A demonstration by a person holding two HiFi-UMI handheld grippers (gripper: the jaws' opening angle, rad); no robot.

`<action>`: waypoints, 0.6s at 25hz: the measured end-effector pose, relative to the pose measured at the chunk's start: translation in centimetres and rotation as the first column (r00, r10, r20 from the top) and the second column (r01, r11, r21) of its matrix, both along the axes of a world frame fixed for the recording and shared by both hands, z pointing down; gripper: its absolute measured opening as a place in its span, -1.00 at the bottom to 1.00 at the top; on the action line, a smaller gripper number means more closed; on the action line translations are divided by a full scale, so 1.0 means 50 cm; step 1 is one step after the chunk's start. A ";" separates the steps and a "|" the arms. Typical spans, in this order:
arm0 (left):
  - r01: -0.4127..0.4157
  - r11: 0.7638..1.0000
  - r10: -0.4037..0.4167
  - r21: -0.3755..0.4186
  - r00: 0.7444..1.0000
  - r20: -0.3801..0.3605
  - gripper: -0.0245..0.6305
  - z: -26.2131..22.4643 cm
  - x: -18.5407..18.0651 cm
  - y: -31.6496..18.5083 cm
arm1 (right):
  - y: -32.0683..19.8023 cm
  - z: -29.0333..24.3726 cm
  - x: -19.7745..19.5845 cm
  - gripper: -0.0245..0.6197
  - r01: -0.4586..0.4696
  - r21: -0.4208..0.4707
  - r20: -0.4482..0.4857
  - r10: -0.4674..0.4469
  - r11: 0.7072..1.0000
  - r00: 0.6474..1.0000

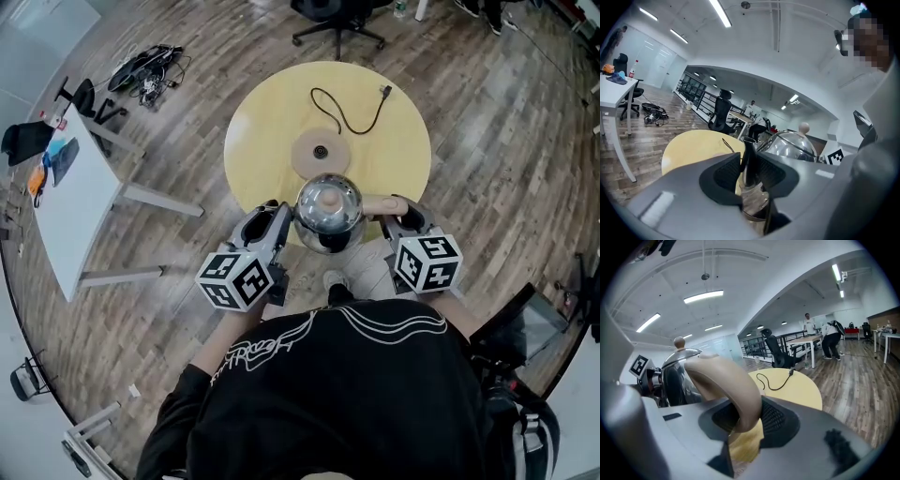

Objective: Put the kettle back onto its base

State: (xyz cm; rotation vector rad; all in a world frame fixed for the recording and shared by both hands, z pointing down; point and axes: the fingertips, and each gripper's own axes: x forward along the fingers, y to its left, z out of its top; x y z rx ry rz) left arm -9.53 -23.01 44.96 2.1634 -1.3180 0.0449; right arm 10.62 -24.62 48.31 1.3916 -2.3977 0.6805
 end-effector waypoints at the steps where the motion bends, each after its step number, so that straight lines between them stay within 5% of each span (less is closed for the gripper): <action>1: 0.000 1.000 0.000 -0.002 1.000 0.003 -0.61 0.004 0.000 -0.035 | -0.036 0.004 0.000 -0.55 0.006 0.002 -0.002 -0.006 1.000 1.000; 15: -0.024 0.999 0.021 0.032 0.995 0.099 -0.61 0.021 -0.016 -0.232 | -0.251 0.004 -0.024 -0.55 0.041 0.075 -0.056 -0.037 0.996 0.998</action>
